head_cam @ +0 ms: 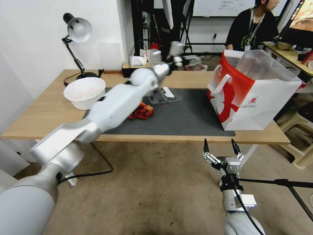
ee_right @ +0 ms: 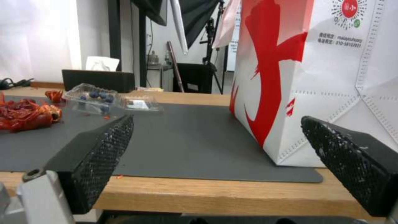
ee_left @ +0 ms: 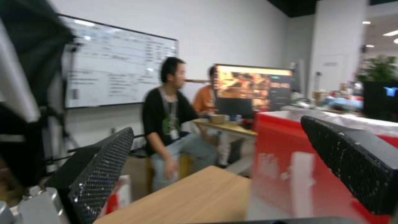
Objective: Pick up the trash from the table and place it into the takeout bag.
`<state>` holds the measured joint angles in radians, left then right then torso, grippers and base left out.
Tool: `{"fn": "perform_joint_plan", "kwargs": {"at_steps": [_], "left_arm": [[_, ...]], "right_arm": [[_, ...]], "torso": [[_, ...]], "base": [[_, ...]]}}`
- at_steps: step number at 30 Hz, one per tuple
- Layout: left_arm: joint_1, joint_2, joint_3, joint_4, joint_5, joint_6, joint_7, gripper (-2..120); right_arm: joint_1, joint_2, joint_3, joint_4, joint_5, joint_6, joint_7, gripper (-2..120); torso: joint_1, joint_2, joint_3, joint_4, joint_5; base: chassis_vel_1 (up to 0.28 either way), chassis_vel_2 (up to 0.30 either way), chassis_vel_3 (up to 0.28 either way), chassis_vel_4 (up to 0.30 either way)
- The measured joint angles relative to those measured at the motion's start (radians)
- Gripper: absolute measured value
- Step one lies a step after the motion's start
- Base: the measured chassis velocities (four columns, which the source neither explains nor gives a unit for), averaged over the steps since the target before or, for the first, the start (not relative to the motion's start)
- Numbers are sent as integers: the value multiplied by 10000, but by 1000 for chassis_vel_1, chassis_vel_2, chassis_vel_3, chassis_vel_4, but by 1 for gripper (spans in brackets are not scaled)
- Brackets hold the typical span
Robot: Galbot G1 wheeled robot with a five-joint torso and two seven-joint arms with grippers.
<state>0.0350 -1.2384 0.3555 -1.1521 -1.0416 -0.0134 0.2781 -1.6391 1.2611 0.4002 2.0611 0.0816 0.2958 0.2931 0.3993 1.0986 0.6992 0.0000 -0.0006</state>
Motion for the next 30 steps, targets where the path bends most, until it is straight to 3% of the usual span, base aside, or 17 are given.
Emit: {"fn": "perform_joint_plan", "kwargs": {"at_steps": [3,5,8,9,12,16,21,24,26,29,30], "left_arm": [[556,727,-621,-587,63,87,-250,100],[628,803,-691,-643,68,95,-277,100],[1671,1941,-1633,-1547,181,192,-505,100],[1671,1941,-1633,-1547,181,192,-505,100],[3091,2927,-2583,-2555,343,264,-747,100],[4527,3525,-3530,-3472,511,289,-1026,100],[5673,3848,-4442,-4252,719,274,-1358,100],[7028,3985,-5504,-5040,1103,174,-1773,100],[7561,3964,-5937,-5322,1289,164,-1900,100],[9318,3573,-7276,-6276,2092,121,-2190,100],[9318,3573,-7276,-6276,2092,121,-2190,100]], "right_arm": [[4,-26,-8,8,8,-6,0,100],[4,-29,-9,8,9,-7,-1,100],[44,-56,-37,13,24,-10,-3,100],[44,-56,-37,13,24,-10,-3,100],[99,-98,-79,6,32,-13,-5,100],[160,-134,-120,-21,41,-23,-19,100],[204,-132,-162,-60,41,-25,-36,100],[218,-113,-187,-116,24,-25,-48,100],[223,-111,-196,-130,18,-24,-51,100],[256,-108,-233,-173,-5,-18,-75,100],[256,-108,-233,-173,-5,-18,-75,100]], "torso": [[0,1,0,0,4],[0,0,0,2,3],[0,1,-1,3,4],[0,1,-1,3,4],[0,1,-1,3,3],[-1,1,-1,0,5],[-1,1,-2,-1,7],[-1,1,-2,-4,8],[0,1,-1,-3,5],[-1,2,-2,3,3],[-1,2,-2,3,3]], "base": [[0,0,0,0],[0,0,0,0],[0,0,0,0],[0,0,0,0],[0,0,0,0],[0,0,0,0],[0,0,0,0],[0,0,0,0],[0,0,0,0],[0,0,0,0],[0,0,0,0]]}}
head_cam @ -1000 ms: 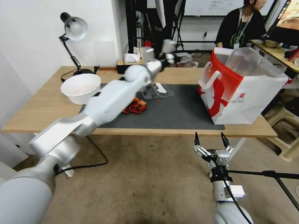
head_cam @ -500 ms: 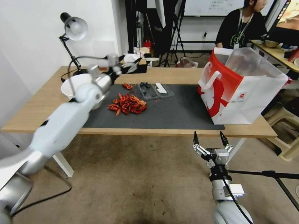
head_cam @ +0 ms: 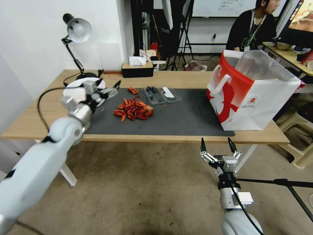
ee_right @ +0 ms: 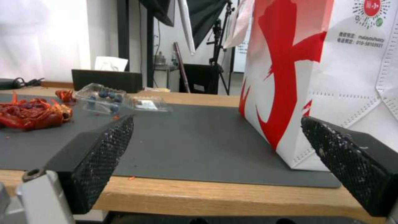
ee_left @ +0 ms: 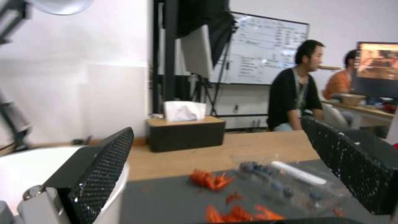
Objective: Pick up the trash from the table and place it into the takeout bag.
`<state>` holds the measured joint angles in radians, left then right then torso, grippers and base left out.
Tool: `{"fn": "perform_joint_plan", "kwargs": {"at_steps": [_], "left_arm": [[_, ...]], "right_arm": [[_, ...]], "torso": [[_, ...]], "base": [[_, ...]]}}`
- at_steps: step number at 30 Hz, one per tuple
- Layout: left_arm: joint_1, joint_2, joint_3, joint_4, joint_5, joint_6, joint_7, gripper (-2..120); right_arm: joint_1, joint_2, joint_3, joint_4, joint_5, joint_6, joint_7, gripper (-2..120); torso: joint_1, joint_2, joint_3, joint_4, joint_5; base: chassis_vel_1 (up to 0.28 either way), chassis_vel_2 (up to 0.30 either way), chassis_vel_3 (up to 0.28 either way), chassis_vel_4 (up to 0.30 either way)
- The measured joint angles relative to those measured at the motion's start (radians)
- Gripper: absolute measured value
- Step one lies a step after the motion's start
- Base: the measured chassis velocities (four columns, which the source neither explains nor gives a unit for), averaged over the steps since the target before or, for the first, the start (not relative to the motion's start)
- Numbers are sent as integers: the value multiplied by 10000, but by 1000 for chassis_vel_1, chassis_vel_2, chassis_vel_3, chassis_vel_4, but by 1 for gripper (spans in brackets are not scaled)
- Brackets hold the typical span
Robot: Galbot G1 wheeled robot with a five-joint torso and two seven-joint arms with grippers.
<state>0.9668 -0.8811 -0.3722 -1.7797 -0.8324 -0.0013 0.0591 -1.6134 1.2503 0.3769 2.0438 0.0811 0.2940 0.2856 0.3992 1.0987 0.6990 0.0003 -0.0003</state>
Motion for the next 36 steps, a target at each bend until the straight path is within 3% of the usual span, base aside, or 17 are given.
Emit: {"fn": "perform_joint_plan", "kwargs": {"at_steps": [3,5,7,16,24,36], "left_arm": [[1210,-554,-844,-489,940,-241,-144,100],[1368,-622,-935,-542,1066,-276,-151,100],[2374,-1171,-1504,-1018,1868,-505,-314,100],[4175,-2277,-2178,-1978,3435,-1060,-678,100],[5084,-2667,-2189,-2169,4193,-1419,-904,100],[5693,-2953,-1940,-1987,4505,-1887,-921,100]], "right_arm": [[-21,9,5,-33,-35,17,-14,100],[-21,9,6,-35,-36,18,-15,100],[-16,4,8,-54,-49,19,-31,100],[-23,4,5,-136,-86,45,-42,100],[-114,120,37,-142,-175,74,-42,100],[-221,263,77,-147,-318,81,-36,100]], "torso": [[1,0,0,-10,5],[0,-1,0,-8,3],[1,0,1,-3,6],[2,0,1,-4,4],[1,0,1,-5,3],[1,-1,2,-4,2]], "base": [[0,0,0,0],[0,0,0,0],[0,0,0,0],[0,0,0,0],[0,0,0,0],[0,0,0,0]]}}
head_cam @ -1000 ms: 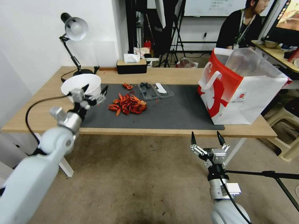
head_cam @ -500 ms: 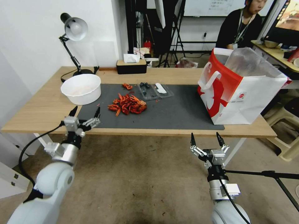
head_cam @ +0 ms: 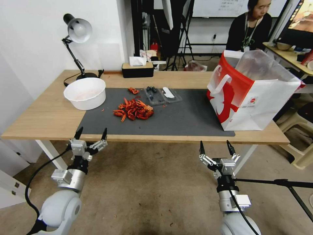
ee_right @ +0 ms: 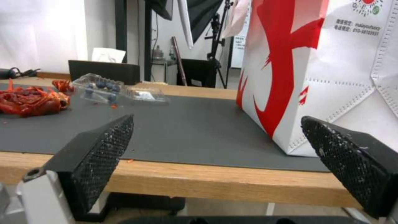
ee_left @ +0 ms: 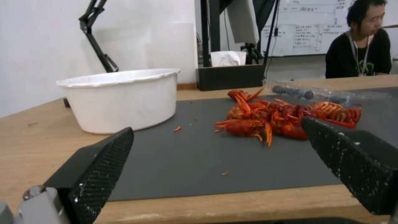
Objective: Pick up the trash from the table and place it into the takeout bag.
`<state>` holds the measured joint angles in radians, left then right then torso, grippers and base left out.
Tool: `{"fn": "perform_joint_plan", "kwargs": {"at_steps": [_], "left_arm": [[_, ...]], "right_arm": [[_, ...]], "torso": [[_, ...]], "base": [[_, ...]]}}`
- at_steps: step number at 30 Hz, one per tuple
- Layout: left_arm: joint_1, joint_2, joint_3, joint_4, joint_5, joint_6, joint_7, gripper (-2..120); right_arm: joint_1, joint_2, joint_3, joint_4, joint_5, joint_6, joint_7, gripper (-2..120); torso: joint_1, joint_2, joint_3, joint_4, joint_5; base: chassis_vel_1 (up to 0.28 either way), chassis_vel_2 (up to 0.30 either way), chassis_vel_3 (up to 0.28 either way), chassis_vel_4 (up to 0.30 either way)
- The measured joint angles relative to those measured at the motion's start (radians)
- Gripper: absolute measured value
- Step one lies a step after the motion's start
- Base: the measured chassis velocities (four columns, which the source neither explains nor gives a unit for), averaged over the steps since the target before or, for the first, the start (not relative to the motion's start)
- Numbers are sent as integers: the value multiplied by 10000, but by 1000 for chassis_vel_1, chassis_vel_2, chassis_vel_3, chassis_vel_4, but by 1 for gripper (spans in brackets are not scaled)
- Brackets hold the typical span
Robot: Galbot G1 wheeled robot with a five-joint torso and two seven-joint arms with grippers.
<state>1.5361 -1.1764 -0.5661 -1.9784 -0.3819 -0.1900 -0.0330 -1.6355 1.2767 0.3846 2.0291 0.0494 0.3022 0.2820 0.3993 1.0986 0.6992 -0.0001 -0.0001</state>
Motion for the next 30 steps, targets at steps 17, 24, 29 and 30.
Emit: {"fn": "perform_joint_plan", "kwargs": {"at_steps": [17,24,29,30], "left_arm": [[63,-52,30,74,48,-96,-16,100],[55,-47,31,80,44,-96,-16,100],[52,-45,32,83,42,-96,-15,100],[52,-45,33,83,42,-96,-15,100]], "right_arm": [[-57,57,13,-42,-116,76,-61,100],[-57,57,14,-42,-116,79,-62,100],[-56,57,14,-42,-116,79,-62,100],[-56,56,14,-42,-116,79,-62,100]], "torso": [[2,0,0,0,1],[1,0,1,1,1],[2,0,0,1,0],[0,0,0,0,1]], "base": [[0,0,0,0],[0,0,0,0],[0,0,0,0],[0,0,0,0]]}}
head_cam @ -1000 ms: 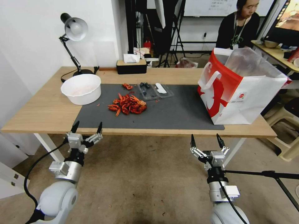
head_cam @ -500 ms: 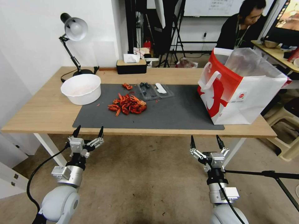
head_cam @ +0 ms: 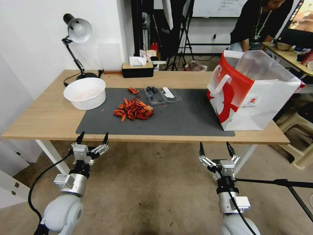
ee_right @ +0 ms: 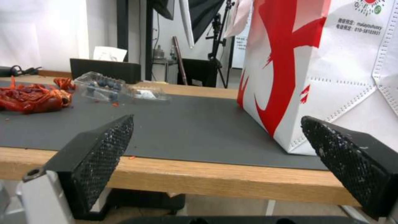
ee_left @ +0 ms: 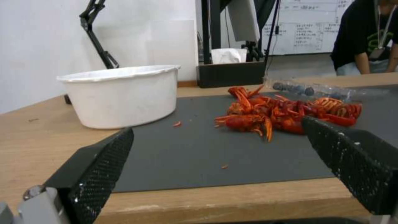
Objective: Pick up the trash from the table and place it into the takeout bag.
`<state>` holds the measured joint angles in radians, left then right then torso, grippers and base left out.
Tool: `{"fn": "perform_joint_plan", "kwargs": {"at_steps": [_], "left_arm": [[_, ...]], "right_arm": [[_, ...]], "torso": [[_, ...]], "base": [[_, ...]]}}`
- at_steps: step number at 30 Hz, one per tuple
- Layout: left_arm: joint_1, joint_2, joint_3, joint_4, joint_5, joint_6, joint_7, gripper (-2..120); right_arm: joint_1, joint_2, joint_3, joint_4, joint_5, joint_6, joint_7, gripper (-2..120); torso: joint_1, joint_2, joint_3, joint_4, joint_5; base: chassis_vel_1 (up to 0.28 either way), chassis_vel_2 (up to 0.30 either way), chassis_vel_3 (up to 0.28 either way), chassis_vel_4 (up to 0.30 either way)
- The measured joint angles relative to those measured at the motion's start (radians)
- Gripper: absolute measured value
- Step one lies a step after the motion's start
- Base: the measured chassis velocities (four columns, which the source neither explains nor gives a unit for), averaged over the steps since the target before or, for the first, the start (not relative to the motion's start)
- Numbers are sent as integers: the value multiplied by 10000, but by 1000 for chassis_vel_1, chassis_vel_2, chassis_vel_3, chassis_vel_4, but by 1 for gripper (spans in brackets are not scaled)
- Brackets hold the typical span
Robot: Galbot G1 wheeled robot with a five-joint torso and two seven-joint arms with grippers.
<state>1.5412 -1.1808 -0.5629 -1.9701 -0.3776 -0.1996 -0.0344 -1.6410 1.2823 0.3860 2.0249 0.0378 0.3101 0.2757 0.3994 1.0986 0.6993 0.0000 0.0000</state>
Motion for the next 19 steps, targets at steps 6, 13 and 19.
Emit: {"fn": "perform_joint_plan", "kwargs": {"at_steps": [6,13,19], "left_arm": [[-5,5,0,0,-1,0,4,100],[-6,5,1,1,-2,4,5,100],[-7,6,0,1,-3,6,5,100]], "right_arm": [[1,-1,0,0,0,0,0,100],[1,-1,0,0,1,0,0,100],[1,-1,0,2,3,-1,0,100]], "torso": [[1,0,0,0,0],[1,0,0,0,0],[0,0,0,0,0]], "base": [[0,0,0,0],[0,0,0,0],[0,0,0,0]]}}
